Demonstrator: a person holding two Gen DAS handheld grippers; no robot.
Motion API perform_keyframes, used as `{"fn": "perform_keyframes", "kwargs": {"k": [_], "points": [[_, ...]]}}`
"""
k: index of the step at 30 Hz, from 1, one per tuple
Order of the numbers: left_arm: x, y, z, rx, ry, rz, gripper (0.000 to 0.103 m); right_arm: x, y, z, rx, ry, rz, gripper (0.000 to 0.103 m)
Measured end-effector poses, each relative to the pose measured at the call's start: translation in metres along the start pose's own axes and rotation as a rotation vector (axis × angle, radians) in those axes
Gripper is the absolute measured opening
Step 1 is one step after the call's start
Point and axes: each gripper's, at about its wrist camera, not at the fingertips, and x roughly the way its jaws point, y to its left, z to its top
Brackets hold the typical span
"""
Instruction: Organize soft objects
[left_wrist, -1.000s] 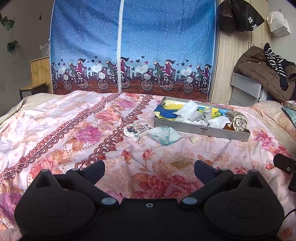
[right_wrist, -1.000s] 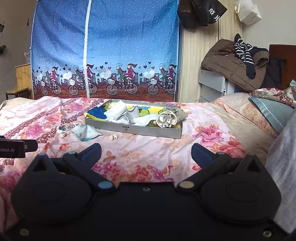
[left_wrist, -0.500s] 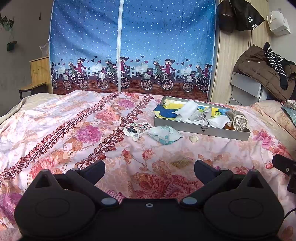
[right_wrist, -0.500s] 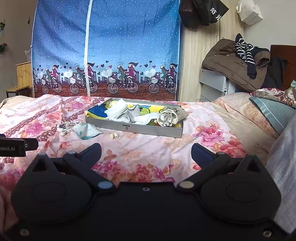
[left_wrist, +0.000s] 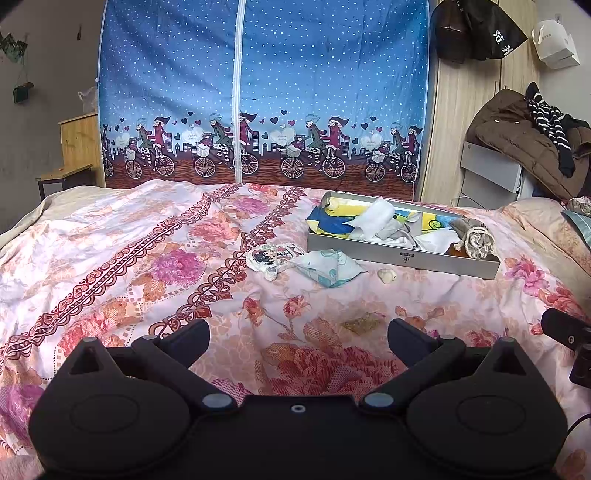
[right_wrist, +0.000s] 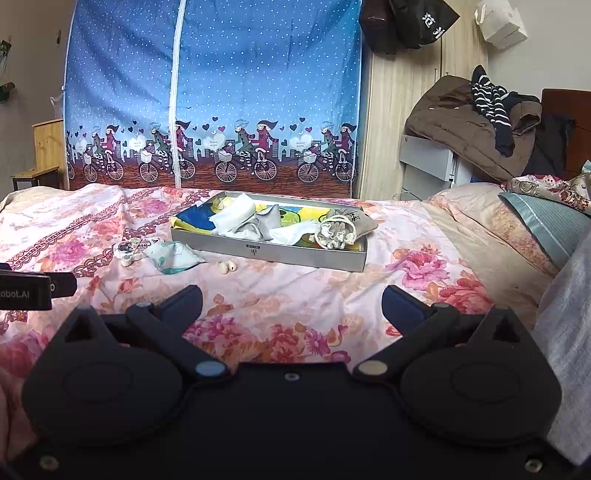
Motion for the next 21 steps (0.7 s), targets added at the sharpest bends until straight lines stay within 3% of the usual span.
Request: {"fn": "perform_keyframes", "kwargs": {"k": [21], "points": [[0.0012, -0.0005, -0.0009, 0.001, 0.003, -0.002, 0.102, -0.0019, -0.0027, -0.0021, -0.001, 0.015, -0.002, 0.103]]}}
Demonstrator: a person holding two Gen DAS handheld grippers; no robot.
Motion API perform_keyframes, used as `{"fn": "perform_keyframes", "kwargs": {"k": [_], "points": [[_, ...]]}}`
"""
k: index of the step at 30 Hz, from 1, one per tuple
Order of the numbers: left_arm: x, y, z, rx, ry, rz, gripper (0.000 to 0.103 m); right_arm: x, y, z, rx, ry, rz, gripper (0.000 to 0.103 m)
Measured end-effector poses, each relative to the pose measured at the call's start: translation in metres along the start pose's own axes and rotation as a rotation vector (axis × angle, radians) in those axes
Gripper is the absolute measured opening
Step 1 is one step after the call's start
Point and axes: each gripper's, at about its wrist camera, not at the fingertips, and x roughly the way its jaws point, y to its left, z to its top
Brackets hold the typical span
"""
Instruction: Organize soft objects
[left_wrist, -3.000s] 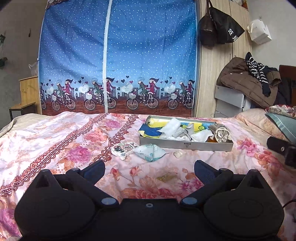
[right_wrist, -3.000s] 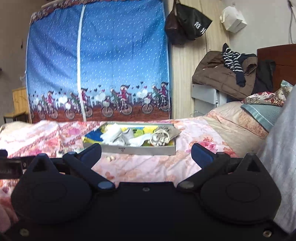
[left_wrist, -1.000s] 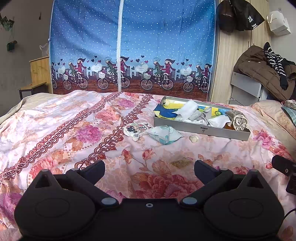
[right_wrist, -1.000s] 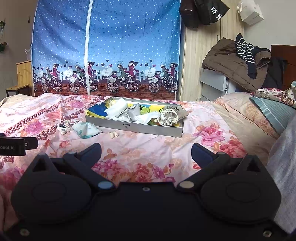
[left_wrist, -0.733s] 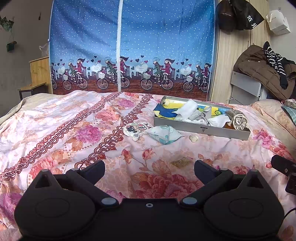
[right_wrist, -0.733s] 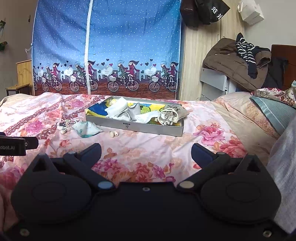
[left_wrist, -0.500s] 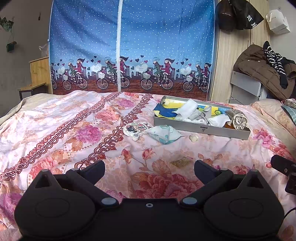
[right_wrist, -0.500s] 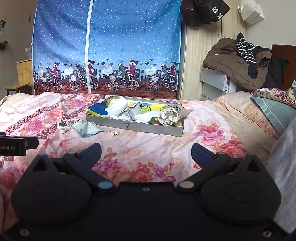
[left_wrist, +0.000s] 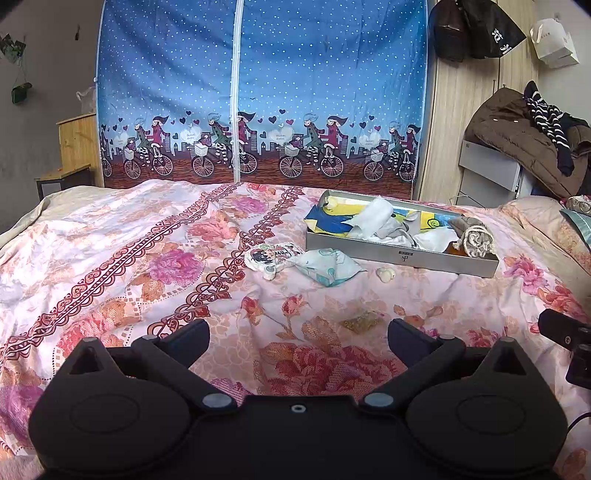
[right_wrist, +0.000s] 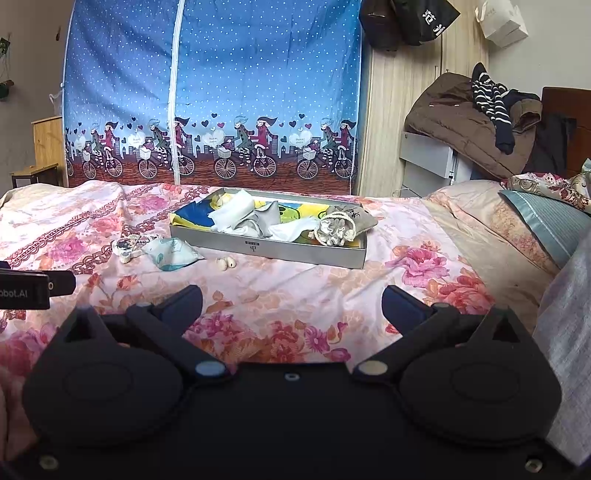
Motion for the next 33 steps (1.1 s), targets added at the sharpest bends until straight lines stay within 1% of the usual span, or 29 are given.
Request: {"fn": "perform_keyframes", "kwargs": {"k": [9, 17, 33], "points": [[0.003, 0.0, -0.002, 0.004, 0.002, -0.009, 0.102, 0.001, -0.002, 0.0, -0.003, 0.02, 0.003, 0.103], [0.011, -0.001, 0.0, 0.018, 0.015, -0.017, 0.102, 0.005, 0.001, 0.001, -0.006, 0.061, 0.007, 0.103], [0.037, -0.005, -0.002, 0.028, 0.075, -0.036, 0.102, 0.015, 0.005, 0.003, -0.014, 0.123, 0.045, 0.103]]}}
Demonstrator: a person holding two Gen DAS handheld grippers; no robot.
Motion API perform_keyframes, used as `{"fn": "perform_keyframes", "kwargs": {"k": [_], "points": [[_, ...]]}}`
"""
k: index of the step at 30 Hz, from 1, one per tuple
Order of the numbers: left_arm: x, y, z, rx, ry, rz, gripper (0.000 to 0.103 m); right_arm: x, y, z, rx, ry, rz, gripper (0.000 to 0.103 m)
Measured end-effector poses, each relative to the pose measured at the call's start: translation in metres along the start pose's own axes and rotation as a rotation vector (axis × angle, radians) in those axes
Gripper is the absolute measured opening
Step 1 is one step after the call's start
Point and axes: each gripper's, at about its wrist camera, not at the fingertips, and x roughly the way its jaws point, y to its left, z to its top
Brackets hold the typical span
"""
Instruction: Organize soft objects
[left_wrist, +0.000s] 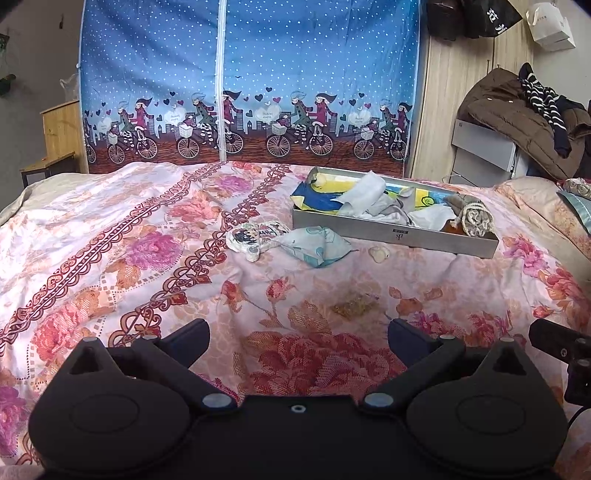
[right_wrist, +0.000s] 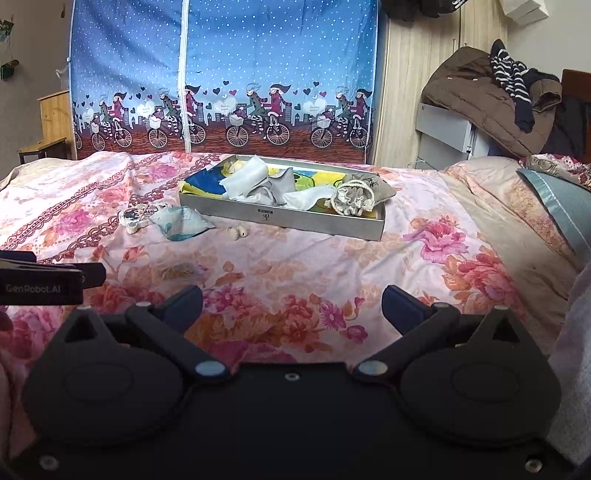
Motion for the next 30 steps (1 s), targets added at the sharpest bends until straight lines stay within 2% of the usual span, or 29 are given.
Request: {"fn": "perform_keyframes", "kwargs": {"k": [8, 13, 18, 23, 30], "points": [[0.032, -0.007, -0.002, 0.024, 0.047, -0.007, 0.102, 0.035, -0.016, 0.001, 0.061, 0.086, 0.03, 0.103], [0.058, -0.02, -0.002, 0.084, 0.064, -0.049, 0.102, 0.059, -0.016, 0.007, -0.047, 0.068, 0.04, 0.103], [0.08, -0.037, -0.002, 0.188, 0.042, -0.107, 0.101, 0.082, -0.016, 0.013, -0.112, 0.071, 0.054, 0.103], [0.105, -0.046, 0.0, 0.253, 0.055, -0.143, 0.092, 0.116, -0.029, 0.018, -0.097, 0.086, 0.061, 0.103], [0.139, -0.036, 0.004, 0.201, 0.121, -0.156, 0.072, 0.158, -0.044, 0.016, -0.034, 0.107, 0.124, 0.103]]}}
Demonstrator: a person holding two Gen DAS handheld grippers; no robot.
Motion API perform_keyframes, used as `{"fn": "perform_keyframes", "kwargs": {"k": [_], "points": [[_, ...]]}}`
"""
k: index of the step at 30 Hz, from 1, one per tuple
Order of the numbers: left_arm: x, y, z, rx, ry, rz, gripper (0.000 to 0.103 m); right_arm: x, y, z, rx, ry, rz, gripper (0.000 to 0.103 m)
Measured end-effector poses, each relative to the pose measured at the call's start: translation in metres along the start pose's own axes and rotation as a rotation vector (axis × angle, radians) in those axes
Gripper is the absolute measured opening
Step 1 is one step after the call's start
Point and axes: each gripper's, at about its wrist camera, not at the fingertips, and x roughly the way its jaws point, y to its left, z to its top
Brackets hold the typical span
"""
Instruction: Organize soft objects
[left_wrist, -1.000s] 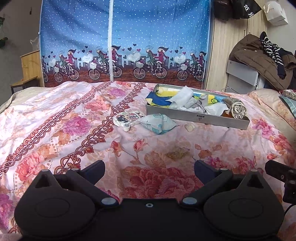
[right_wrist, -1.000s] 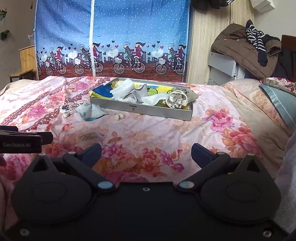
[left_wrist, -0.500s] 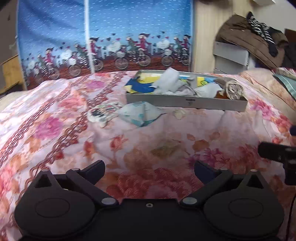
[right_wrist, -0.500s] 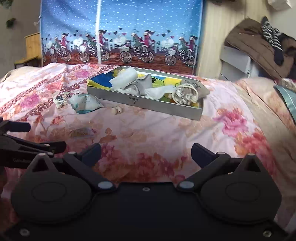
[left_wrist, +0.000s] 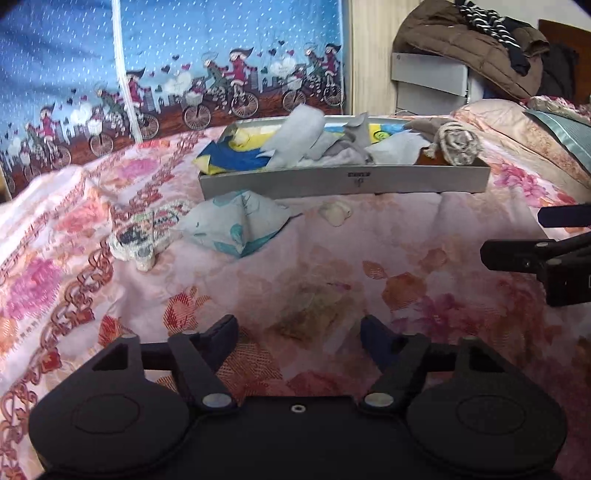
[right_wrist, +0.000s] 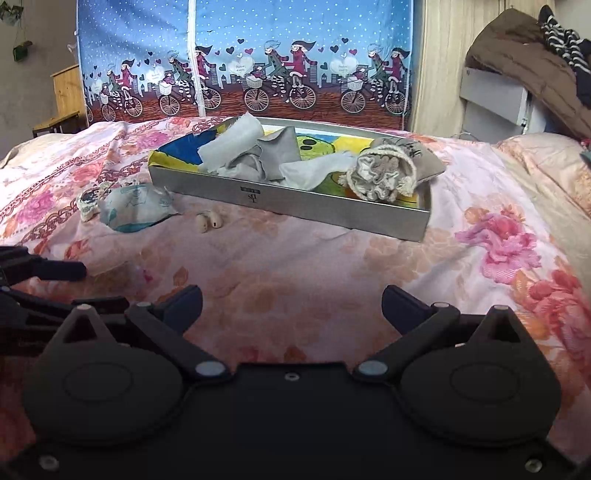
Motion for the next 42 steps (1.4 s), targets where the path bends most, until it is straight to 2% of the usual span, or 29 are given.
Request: {"fn": "perform_keyframes", "kwargs": {"k": [3, 4, 7, 10, 15, 17, 19, 21, 25, 27, 30, 36, 39, 42], "points": [[0.006, 0.009, 0.002, -0.054, 0.001, -0.008, 0.065, 0.016, 0.004, 0.004, -0.021, 0.002, 0.041, 0.103], [0.007, 0.011, 0.003, -0.065, 0.0, -0.007, 0.059, 0.021, 0.008, 0.006, -0.034, 0.001, 0.053, 0.102], [0.011, 0.017, 0.006, -0.109, -0.005, 0.001, 0.054, 0.04, 0.019, 0.016, -0.081, 0.005, 0.089, 0.102], [0.015, 0.023, 0.009, -0.12, -0.016, 0.017, 0.054, 0.06, 0.026, 0.025, -0.11, 0.022, 0.126, 0.098], [0.02, 0.03, 0.012, -0.145, -0.031, 0.024, 0.055, 0.084, 0.038, 0.035, -0.142, 0.037, 0.179, 0.083], [0.019, 0.033, 0.013, -0.165, -0.034, 0.021, 0.058, 0.088, 0.044, 0.036, -0.164, 0.038, 0.195, 0.078], [0.018, 0.035, 0.014, -0.187, -0.041, 0.006, 0.067, 0.093, 0.047, 0.041, -0.18, 0.032, 0.21, 0.072], [0.019, 0.038, 0.014, -0.206, -0.04, -0.01, 0.068, 0.101, 0.05, 0.046, -0.179, 0.028, 0.231, 0.064], [0.022, 0.044, 0.013, -0.244, -0.038, -0.04, 0.071, 0.117, 0.055, 0.049, -0.187, 0.023, 0.247, 0.061], [0.024, 0.046, 0.013, -0.244, -0.043, -0.058, 0.071, 0.124, 0.057, 0.053, -0.18, 0.014, 0.252, 0.053], [0.028, 0.044, 0.013, -0.221, -0.05, -0.074, 0.071, 0.128, 0.056, 0.054, -0.181, 0.009, 0.259, 0.046], [0.034, 0.042, 0.016, -0.193, -0.056, -0.083, 0.067, 0.127, 0.057, 0.052, -0.206, 0.0, 0.281, 0.031], [0.036, 0.043, 0.016, -0.2, -0.061, -0.084, 0.06, 0.125, 0.059, 0.052, -0.212, -0.009, 0.281, 0.021], [0.036, 0.044, 0.016, -0.204, -0.067, -0.082, 0.054, 0.121, 0.061, 0.05, -0.218, -0.017, 0.271, 0.02]]}}
